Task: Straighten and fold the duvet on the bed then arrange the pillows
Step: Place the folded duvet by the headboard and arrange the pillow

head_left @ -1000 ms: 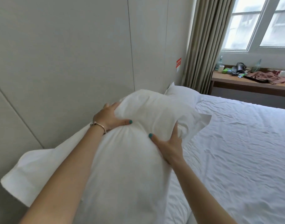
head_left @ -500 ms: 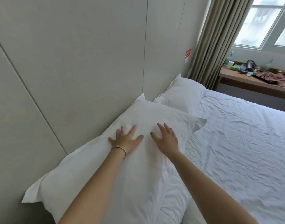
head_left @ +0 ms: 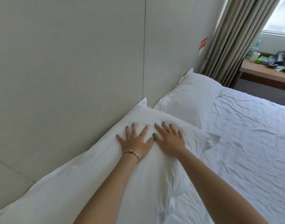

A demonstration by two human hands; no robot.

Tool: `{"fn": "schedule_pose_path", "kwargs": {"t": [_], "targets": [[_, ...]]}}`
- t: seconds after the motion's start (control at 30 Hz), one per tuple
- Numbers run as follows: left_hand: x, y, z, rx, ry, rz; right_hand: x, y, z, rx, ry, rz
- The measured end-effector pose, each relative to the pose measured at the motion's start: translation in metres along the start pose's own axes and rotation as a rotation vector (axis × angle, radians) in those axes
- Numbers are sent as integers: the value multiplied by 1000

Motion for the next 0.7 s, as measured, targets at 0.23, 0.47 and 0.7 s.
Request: {"fn": "schedule_pose_path", "kwargs": {"t": [0.23, 0.47, 0.7], "targets": [[142, -80, -28, 98, 4, -72, 108, -98, -11, 114, 51, -79], [286, -155, -73, -135, 32, -154, 253, -217, -57, 447, 156, -310], [341, -161, -138, -150, 48, -180, 347, -296, -115, 330, 21, -684]]}}
Point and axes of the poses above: each hand's wrist, its own x-axis towards the middle knuckle, its own z-axis out of the back of the hand, y = z × x, the point moved 1 cm from there along x, towards the middle knuckle, and after that the axes turned 9 degrees about -x, right-handed, at the moved point
